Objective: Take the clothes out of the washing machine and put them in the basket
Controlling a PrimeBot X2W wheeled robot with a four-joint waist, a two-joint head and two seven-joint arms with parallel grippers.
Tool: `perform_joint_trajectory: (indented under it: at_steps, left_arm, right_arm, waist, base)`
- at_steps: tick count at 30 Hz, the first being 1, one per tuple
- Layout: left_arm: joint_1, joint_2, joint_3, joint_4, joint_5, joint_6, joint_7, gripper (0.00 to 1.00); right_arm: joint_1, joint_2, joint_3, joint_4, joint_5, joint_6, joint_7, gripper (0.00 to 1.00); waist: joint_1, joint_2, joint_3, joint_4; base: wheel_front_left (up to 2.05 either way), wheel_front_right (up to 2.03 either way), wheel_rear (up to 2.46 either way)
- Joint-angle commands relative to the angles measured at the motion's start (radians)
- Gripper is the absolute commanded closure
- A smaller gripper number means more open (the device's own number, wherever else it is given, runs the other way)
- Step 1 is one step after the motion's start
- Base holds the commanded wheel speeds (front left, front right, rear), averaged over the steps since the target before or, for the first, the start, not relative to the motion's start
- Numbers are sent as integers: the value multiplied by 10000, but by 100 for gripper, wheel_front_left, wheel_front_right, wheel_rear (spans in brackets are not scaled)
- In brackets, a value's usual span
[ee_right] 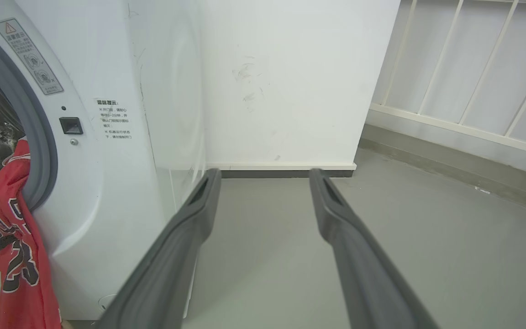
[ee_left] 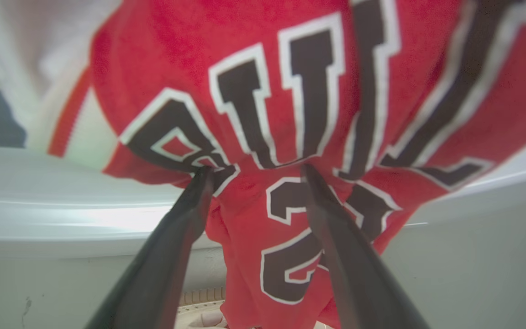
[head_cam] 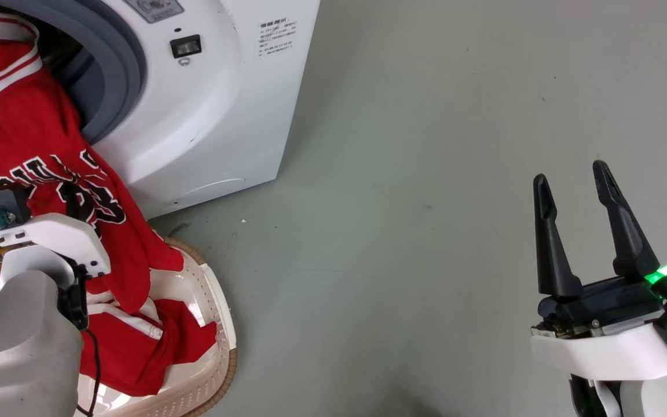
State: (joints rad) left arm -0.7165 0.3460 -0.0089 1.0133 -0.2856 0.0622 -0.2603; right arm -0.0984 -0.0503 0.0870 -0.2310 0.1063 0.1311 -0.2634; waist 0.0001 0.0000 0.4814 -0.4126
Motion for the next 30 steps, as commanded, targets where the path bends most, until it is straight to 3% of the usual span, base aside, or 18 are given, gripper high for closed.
perform_joint_trajectory:
  at_steps: [1, 11, 30]
  left_arm:
    - [-414, 128, 67, -129, 56, -22, -78, 100]
    - [418, -323, 221, -452, 154, -187, -65, 100]
    - [3592, -1386, 410, -3499, 1182, -603, -53, 100]
  right_arm:
    - [-137, 2, -6, -42, 46, -7, -20, 0]
    - [85, 2, -45, 97, -87, -7, -20, 0]
    - [1166, 0, 50, 469, -683, -7, -20, 0]
  waist:
    - [-1, 0, 23, -1]
    - [-1, 0, -510, 244]
    - [-1, 0, -2965, 1102]
  base:
    - [0, 0, 0]
    - [0, 0, 0]
    - [0, 0, 0]
